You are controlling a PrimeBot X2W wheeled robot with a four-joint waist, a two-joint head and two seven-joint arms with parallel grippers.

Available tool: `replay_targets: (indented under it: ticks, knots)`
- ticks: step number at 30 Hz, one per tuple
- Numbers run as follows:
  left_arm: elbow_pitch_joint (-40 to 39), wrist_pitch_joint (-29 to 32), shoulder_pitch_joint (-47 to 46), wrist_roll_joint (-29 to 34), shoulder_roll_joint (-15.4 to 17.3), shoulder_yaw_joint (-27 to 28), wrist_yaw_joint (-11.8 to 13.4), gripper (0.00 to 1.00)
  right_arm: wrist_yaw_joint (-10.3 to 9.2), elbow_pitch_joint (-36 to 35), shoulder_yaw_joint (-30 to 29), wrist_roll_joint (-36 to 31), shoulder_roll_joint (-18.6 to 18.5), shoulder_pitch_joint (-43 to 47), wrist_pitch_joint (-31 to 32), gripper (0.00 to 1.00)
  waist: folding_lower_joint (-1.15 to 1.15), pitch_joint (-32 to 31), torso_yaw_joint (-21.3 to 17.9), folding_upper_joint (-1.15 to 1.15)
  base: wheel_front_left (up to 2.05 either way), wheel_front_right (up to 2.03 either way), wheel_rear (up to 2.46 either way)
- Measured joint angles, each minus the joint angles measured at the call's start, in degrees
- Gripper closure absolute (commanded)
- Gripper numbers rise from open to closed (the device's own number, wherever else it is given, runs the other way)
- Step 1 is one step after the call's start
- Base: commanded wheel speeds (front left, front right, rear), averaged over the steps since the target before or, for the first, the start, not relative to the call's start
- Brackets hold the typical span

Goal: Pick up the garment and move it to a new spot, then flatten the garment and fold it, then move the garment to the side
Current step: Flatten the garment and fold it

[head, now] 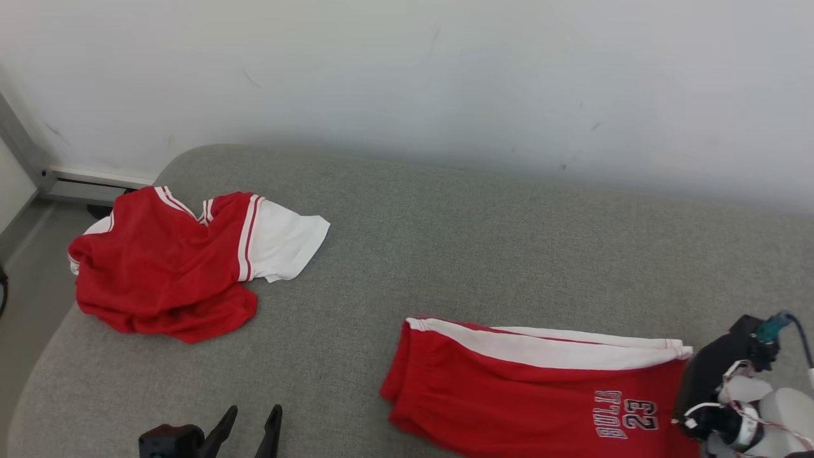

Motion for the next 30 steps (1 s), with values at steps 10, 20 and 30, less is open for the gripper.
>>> replay_targets:
  ticks: [10,20,30]
  knots:
    - [-0.1,0.0,0.3,-0.2,0.0,0.4,0.0,0.0,0.0,-3.0,-5.5,-4.5,-7.1,0.4,-0.5,1.0,0.0,-0.6,-1.5,0.0,0.0,0.0,0.0]
    - [-0.1,0.0,0.4,-0.3,-0.2,0.5,0.1,0.0,0.86,-5.3,-1.0,-5.4,-5.9,-0.4,1.6,1.0,0.0,-1.1,-3.1,0.0,0.0,0.0,0.0]
    - [0.0,0.0,0.3,-0.5,-0.4,0.2,0.0,0.0,4.42,-9.5,8.0,-5.4,2.6,-2.7,3.1,1.0,0.0,-1.6,-3.3,0.0,0.0,0.0,0.0]
